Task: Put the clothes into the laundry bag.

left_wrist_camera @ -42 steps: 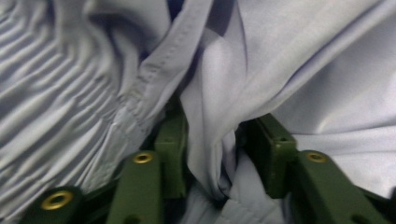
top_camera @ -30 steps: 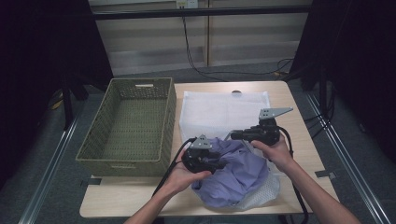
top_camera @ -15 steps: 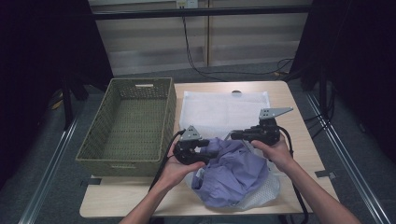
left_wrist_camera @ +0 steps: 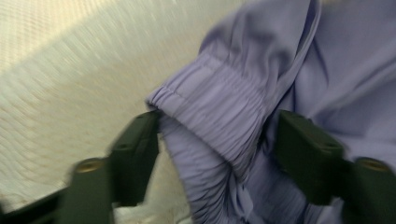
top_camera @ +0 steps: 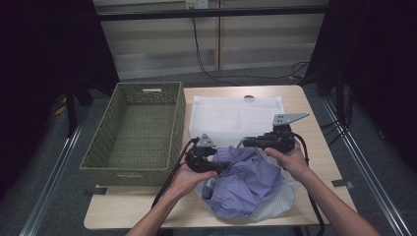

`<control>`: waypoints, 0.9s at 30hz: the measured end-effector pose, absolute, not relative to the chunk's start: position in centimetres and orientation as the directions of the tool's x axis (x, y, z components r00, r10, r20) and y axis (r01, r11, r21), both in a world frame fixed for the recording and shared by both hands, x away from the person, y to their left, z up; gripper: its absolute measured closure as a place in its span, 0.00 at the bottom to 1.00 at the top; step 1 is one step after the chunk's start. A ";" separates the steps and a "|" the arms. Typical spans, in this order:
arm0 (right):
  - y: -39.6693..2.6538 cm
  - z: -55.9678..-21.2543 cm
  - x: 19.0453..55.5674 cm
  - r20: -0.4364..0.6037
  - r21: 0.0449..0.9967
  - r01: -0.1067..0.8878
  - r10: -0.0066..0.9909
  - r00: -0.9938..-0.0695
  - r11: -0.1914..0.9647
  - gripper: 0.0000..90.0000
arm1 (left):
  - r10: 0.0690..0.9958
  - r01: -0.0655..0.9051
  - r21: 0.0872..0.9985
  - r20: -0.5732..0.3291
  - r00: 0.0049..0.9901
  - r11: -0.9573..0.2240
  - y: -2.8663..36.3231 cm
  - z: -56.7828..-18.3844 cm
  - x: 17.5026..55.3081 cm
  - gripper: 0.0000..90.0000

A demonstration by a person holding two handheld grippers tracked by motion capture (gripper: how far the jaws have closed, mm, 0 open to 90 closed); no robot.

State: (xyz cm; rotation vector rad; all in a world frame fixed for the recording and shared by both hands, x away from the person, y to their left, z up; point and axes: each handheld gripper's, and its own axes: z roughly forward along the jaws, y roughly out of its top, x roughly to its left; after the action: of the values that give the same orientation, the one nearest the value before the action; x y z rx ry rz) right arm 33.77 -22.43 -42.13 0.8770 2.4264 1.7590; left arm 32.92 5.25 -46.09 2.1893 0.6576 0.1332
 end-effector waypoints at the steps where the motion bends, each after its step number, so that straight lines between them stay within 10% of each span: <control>1: -22.4 -42.1 33.8 0.301 0.881 0.425 0.448 -0.842 0.208 0.99 | 0.486 0.409 0.740 -0.127 0.865 -0.534 5.2 -46.3 32.9 0.48; 6: -22.5 -41.9 33.8 0.290 0.883 0.418 0.454 -0.843 0.213 0.99 | 0.412 0.380 0.724 -0.145 0.900 -0.575 5.0 -46.3 32.3 0.87; 27: -22.0 -41.2 33.5 0.281 0.888 0.409 0.459 -0.843 0.208 0.99 | 0.293 0.276 0.780 -0.125 0.948 -0.561 0.4 -43.8 30.4 0.90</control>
State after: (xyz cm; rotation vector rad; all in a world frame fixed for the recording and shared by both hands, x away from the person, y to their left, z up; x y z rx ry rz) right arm 33.54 -21.96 -41.17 0.8650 2.4074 1.7469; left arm 30.41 0.39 -43.79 2.1940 0.4000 0.0233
